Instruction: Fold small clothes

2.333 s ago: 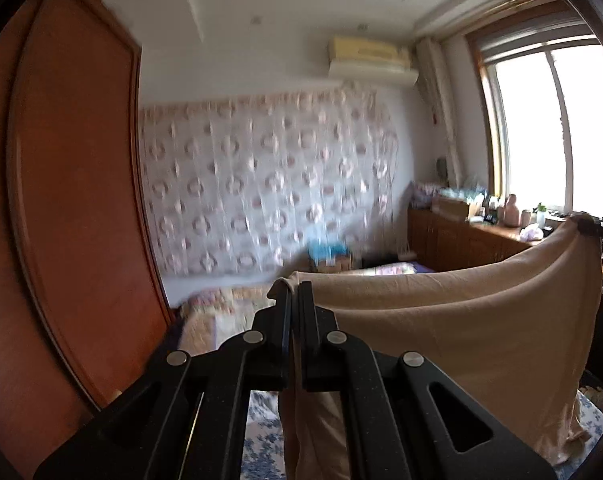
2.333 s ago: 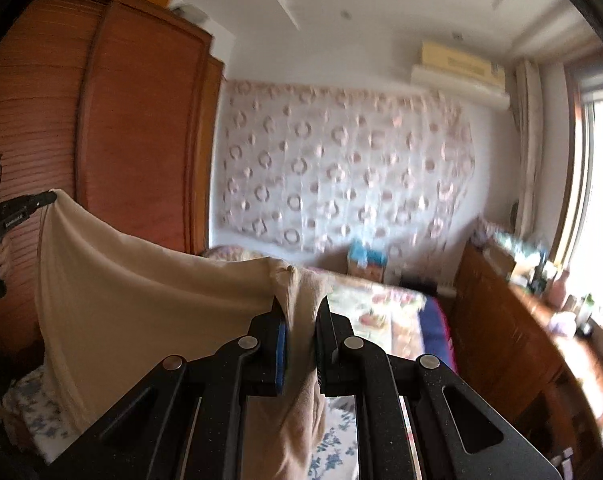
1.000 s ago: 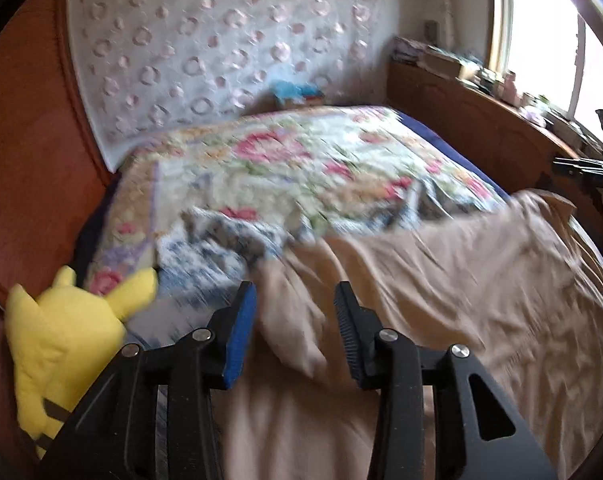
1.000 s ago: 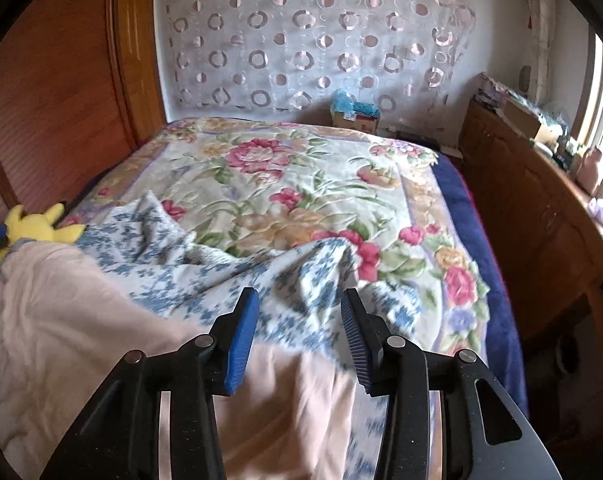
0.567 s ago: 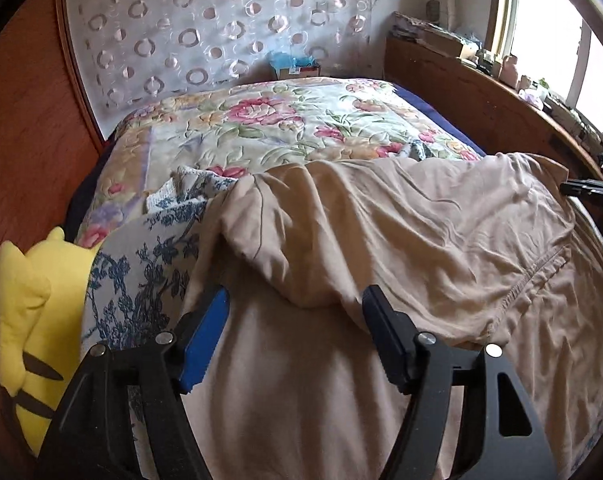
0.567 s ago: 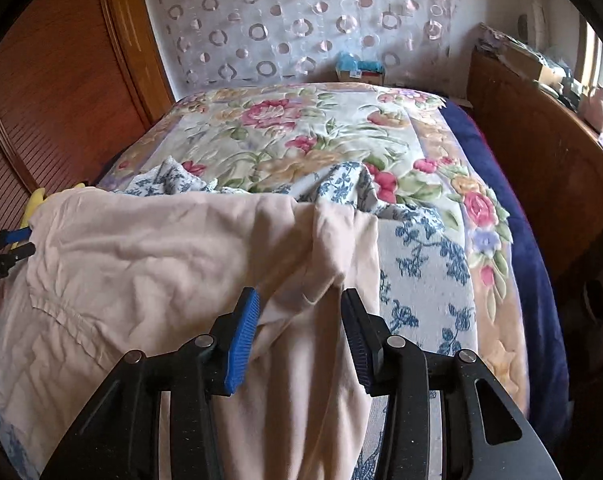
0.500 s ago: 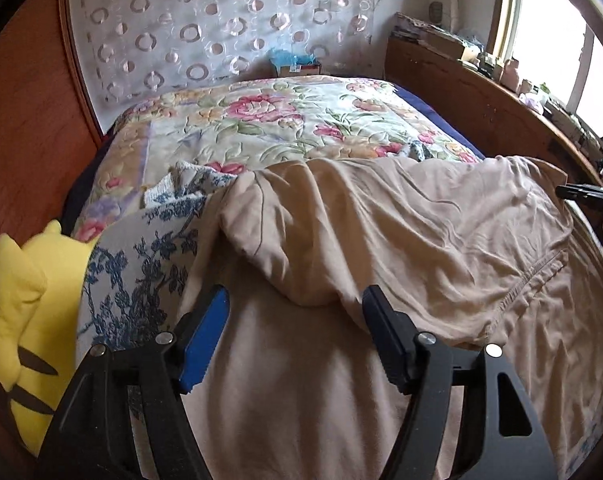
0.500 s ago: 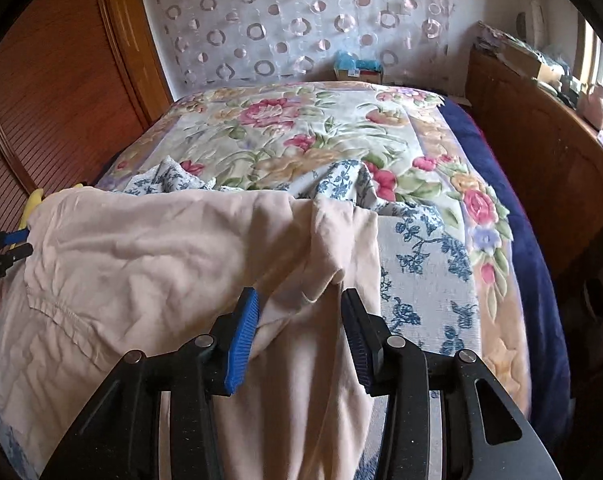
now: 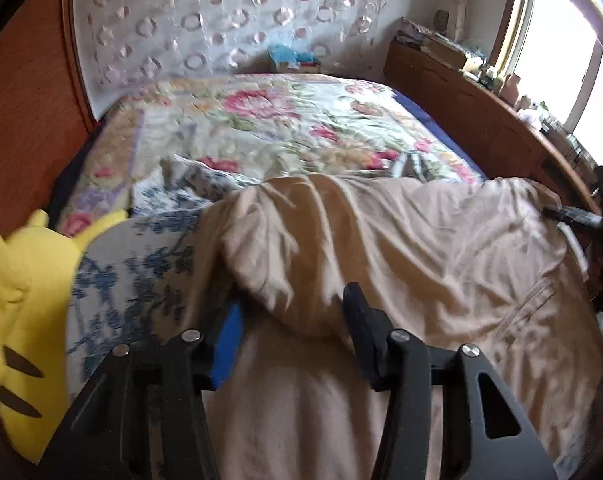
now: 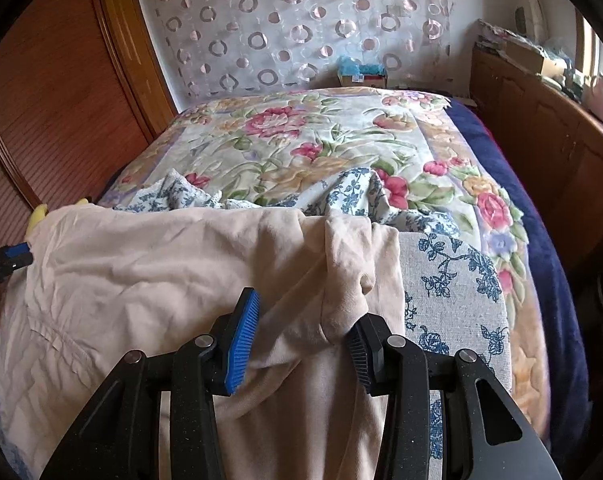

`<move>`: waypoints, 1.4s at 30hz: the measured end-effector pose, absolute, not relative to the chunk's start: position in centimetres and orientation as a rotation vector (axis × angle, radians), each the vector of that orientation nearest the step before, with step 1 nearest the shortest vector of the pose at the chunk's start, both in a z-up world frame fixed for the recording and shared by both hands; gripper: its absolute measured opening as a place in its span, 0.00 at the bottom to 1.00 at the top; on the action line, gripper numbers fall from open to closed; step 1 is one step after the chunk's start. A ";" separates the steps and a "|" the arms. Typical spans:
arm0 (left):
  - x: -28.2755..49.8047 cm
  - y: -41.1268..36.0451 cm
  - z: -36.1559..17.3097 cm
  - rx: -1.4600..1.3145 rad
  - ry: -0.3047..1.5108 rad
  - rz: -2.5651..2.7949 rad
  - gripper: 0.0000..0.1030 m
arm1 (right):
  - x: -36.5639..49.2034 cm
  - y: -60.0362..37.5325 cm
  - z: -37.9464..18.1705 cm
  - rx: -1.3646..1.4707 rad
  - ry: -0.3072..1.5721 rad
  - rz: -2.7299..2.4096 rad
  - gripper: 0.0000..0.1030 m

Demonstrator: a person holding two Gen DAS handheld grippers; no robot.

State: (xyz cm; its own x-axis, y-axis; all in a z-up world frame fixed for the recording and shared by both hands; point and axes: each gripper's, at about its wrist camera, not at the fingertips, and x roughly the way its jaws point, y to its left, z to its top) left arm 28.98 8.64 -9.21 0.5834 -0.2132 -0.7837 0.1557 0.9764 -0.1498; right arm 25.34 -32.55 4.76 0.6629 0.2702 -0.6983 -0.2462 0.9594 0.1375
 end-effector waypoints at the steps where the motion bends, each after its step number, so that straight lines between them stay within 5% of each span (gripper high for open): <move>1: 29.4 8.8 -9.2 -0.079 0.924 -0.210 0.48 | 25.7 -32.3 4.5 0.032 0.794 0.290 0.43; 7: 30.1 9.7 -8.8 -0.148 0.901 -0.201 0.41 | 26.3 -31.3 4.3 0.010 0.796 0.276 0.43; 13: 30.3 9.3 -9.2 -0.118 0.903 -0.196 0.07 | 26.5 -30.7 4.6 -0.024 0.798 0.277 0.43; 15: 30.1 9.4 -8.8 -0.120 0.889 -0.190 0.06 | 26.4 -30.3 4.9 -0.030 0.790 0.316 0.21; 18: 29.5 9.2 -7.8 -0.114 0.843 -0.178 0.05 | 26.3 -30.0 5.4 -0.029 0.761 0.350 0.05; 42: 17.9 9.8 2.1 -0.117 0.566 -0.145 0.05 | 12.8 -34.2 10.2 0.044 0.428 0.439 0.04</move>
